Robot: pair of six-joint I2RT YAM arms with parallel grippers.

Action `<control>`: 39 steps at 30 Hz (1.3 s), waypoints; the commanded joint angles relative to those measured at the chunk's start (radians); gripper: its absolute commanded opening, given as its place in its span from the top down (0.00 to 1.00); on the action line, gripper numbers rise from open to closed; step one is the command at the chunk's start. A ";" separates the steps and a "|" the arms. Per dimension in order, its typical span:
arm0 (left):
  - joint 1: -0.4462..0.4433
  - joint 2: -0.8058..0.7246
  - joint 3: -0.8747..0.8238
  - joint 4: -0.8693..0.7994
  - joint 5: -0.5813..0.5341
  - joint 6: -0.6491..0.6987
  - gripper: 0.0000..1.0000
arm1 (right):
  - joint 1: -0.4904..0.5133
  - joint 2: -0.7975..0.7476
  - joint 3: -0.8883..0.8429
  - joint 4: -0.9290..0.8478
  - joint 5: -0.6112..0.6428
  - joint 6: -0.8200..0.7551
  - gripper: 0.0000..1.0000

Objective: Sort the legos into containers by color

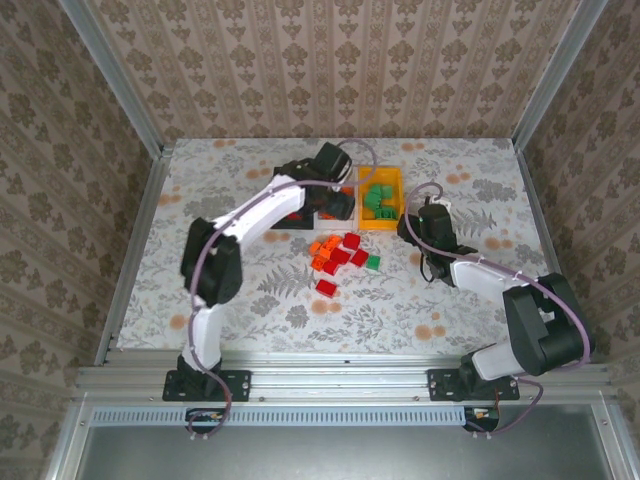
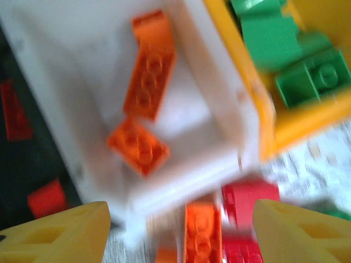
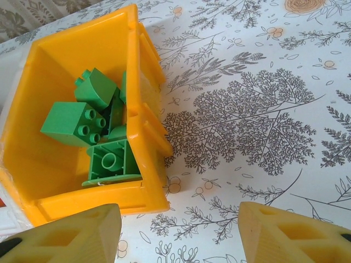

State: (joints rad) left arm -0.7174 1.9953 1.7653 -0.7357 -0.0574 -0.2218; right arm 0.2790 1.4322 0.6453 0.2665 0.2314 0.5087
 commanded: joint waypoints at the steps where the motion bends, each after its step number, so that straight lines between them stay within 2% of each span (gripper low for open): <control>1: -0.011 -0.209 -0.282 0.141 -0.005 -0.112 0.27 | -0.004 -0.010 -0.006 0.022 -0.021 0.018 0.41; 4: -0.027 -0.345 -0.510 0.249 0.103 -0.205 0.24 | -0.001 0.016 0.002 0.027 -0.047 0.020 0.41; 6: -0.059 -0.391 -0.581 0.262 0.149 -0.281 0.14 | 0.001 0.032 0.008 0.022 -0.049 0.021 0.41; 7: -0.081 -0.400 -0.600 0.262 0.151 -0.308 0.02 | 0.001 0.034 0.008 0.020 -0.048 0.021 0.41; 11: -0.172 -0.403 -0.657 0.230 0.094 -0.473 0.00 | 0.001 0.021 0.007 0.011 -0.033 0.010 0.41; 14: -0.239 -0.367 -0.645 0.175 -0.010 -0.438 0.00 | 0.002 0.007 -0.001 0.010 -0.026 0.006 0.40; 18: -0.252 -0.308 -0.627 0.133 -0.024 -0.345 0.00 | 0.001 -0.003 -0.004 0.006 -0.031 0.005 0.39; 21: -0.254 -0.277 -0.642 0.174 0.022 -0.325 0.05 | 0.002 -0.006 -0.002 0.004 -0.032 0.006 0.39; 30: -0.261 -0.183 -0.641 0.173 -0.029 -0.314 0.23 | 0.001 -0.011 -0.004 0.007 -0.034 0.007 0.39; 34: -0.259 -0.163 -0.645 0.188 -0.044 -0.296 0.26 | 0.001 -0.010 -0.005 0.008 -0.038 0.005 0.40; 37: -0.260 -0.157 -0.661 0.223 -0.040 -0.281 0.33 | 0.001 -0.007 -0.004 0.007 -0.040 0.005 0.40; 39: -0.259 -0.153 -0.657 0.229 -0.040 -0.272 0.41 | 0.001 -0.004 -0.004 0.008 -0.043 0.005 0.41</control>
State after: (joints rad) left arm -0.9749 1.8229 1.1194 -0.5301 -0.0849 -0.5247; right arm 0.2794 1.4464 0.6453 0.2661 0.2016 0.5129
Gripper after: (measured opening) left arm 0.615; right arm 0.597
